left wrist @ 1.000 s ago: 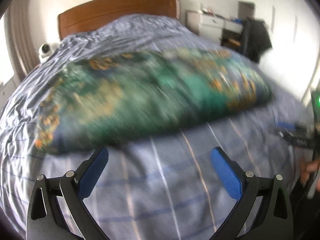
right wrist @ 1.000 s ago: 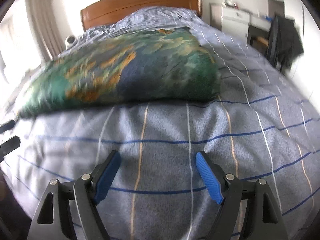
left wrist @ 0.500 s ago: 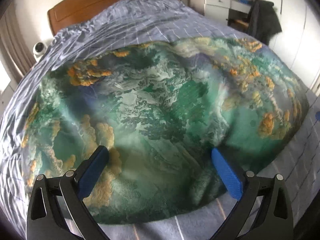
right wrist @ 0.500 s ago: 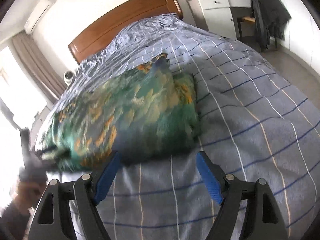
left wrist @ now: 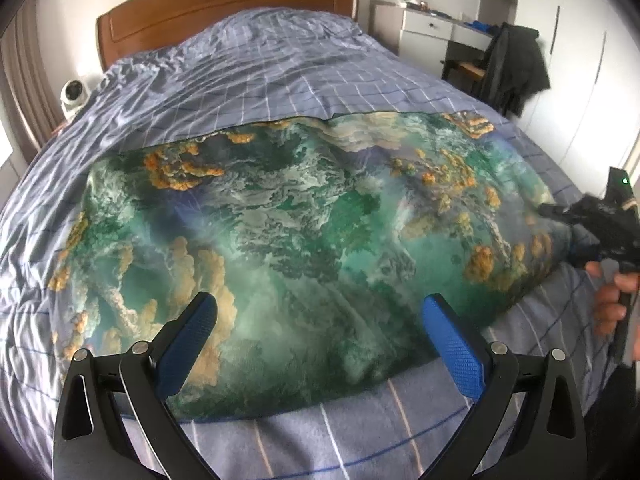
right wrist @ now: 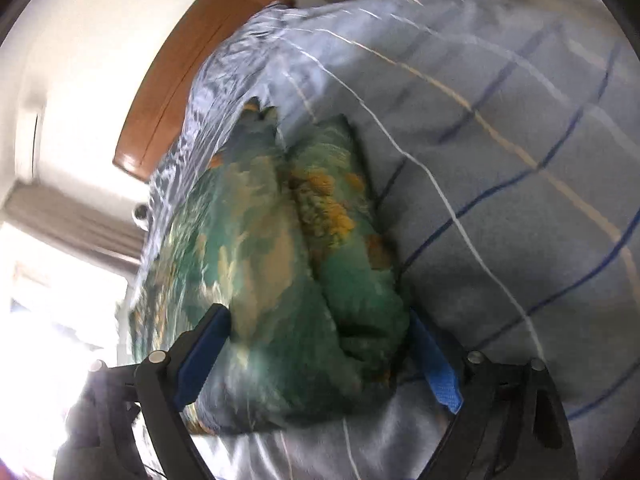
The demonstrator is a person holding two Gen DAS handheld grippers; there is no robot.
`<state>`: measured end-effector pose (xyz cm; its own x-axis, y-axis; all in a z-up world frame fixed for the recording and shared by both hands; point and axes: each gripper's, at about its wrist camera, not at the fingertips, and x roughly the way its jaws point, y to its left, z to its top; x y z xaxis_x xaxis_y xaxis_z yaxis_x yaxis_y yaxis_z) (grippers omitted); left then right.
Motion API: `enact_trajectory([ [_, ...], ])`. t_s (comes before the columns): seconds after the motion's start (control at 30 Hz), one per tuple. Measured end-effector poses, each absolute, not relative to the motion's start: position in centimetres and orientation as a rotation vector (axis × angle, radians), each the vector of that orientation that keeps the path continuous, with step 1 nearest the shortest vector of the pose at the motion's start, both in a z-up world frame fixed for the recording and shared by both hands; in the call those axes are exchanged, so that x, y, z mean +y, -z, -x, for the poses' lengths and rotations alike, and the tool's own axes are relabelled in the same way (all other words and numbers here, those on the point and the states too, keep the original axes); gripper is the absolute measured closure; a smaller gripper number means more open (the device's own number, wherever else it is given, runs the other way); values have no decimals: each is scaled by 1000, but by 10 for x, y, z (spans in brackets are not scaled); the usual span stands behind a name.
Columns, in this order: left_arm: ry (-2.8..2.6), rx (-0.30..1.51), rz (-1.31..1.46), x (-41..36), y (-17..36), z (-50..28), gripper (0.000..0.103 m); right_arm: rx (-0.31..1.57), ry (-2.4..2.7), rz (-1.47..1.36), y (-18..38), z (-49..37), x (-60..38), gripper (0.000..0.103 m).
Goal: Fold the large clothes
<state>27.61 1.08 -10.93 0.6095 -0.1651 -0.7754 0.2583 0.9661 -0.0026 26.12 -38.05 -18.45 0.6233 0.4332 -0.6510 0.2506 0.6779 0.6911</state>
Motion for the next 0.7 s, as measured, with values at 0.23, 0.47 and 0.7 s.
enact_trajectory([
  [0.23, 445, 866, -44, -17, 45, -295, 1, 741, -156, -665, 122, -233, -349, 63],
  [0.47, 696, 934, -42, -84, -14, -327, 1, 563, -284, -305, 32, -202, -255, 64],
  [0.7, 549, 971, -241, -92, -12, -338, 1, 478, -416, 3, 5, -172, -155, 64],
])
